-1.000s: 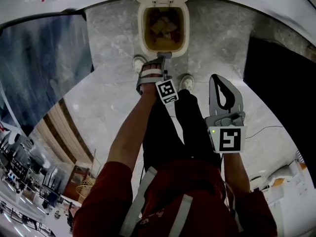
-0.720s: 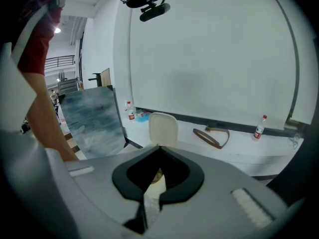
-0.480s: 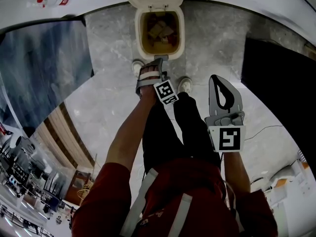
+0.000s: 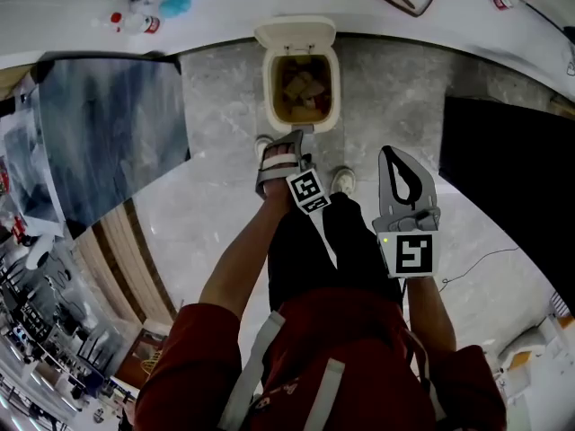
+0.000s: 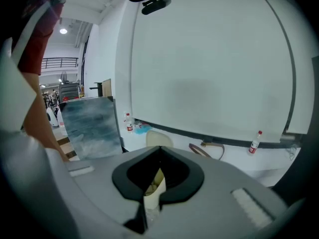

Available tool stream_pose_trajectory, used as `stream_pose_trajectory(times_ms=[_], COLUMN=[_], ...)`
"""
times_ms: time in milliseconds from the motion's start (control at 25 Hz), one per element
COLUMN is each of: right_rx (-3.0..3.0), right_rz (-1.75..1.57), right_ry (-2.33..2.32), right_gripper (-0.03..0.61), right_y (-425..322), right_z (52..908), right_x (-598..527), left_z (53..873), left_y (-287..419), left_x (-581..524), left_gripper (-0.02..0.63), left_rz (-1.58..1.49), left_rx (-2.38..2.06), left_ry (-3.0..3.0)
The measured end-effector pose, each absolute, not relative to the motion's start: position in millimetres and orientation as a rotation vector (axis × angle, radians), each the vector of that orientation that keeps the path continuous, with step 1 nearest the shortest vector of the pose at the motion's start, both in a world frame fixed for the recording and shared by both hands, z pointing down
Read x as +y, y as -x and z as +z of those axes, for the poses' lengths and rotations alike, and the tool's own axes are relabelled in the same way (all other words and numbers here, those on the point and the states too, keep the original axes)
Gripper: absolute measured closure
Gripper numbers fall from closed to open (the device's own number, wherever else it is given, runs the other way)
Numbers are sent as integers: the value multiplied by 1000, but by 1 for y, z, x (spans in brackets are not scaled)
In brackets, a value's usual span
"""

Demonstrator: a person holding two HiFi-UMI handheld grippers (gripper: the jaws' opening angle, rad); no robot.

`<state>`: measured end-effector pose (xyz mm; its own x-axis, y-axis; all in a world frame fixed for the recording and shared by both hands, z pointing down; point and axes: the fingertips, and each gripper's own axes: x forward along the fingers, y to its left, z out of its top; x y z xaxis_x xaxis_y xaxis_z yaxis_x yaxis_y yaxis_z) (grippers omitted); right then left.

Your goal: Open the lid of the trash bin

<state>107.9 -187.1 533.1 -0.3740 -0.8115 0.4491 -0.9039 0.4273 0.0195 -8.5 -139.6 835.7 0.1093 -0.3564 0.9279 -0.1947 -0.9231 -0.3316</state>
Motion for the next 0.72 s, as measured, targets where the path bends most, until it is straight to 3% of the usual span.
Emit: stream_pose_trajectory(times_ms=[720], right_rx=[-2400], right_rz=[114], right_ry=[-1464], right_gripper=[578], right_y=[-113], right_z=[448], right_x=[-171], left_z=[693], left_y=[12], left_x=[-108], left_gripper=[272], left_rz=[-1776], left_rx=[1028], left_ry=[2391])
